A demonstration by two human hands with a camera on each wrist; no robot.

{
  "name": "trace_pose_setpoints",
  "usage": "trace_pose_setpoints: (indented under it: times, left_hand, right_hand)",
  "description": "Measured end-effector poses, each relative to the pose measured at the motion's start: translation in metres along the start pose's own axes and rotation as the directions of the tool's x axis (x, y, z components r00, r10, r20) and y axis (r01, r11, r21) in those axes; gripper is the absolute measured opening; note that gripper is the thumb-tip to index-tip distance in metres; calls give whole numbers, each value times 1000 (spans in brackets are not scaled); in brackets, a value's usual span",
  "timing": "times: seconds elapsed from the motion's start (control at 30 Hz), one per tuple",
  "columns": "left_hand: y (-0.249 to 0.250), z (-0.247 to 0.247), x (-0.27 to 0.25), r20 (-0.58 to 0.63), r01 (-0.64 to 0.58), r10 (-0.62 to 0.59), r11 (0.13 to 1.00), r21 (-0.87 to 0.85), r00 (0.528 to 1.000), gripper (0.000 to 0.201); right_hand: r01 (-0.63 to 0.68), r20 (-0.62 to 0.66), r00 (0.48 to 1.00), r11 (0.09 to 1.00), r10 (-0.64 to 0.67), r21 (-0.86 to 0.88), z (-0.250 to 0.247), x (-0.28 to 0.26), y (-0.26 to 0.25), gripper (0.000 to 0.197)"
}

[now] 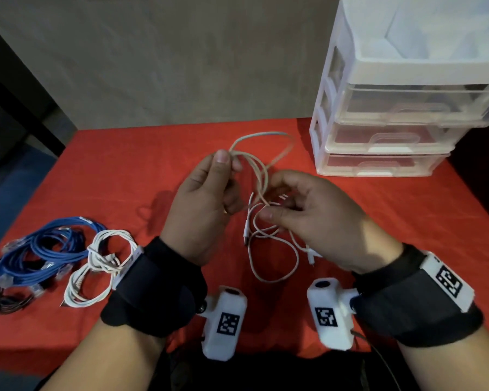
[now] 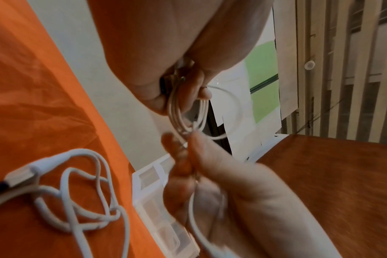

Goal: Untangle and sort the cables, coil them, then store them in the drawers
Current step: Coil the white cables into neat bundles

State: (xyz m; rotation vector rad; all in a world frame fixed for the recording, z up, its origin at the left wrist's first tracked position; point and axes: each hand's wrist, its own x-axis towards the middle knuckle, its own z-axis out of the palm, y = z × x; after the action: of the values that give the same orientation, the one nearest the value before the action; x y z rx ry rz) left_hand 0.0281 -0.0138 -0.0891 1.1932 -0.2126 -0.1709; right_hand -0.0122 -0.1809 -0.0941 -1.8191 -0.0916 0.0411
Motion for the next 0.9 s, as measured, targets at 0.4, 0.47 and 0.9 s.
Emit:
trace_pose_setpoints:
  times: [0.4,0.47,0.9]
  left_hand:
    - [16,-29,13,148,242,-192,765,-597,970,27]
    - [17,-26,12,188,279,-206,738,-614,960,28]
    - [12,-1,1,149,309,-294,628,-714,944,30]
  right_hand:
    - [49,-414,905,990,-100,-134,-40,14,21,12]
    - [75,-473,873,991,-121,-115,-44,12,20,14]
    - [101,-98,993,851,-58,515,-8,-1,-11,12]
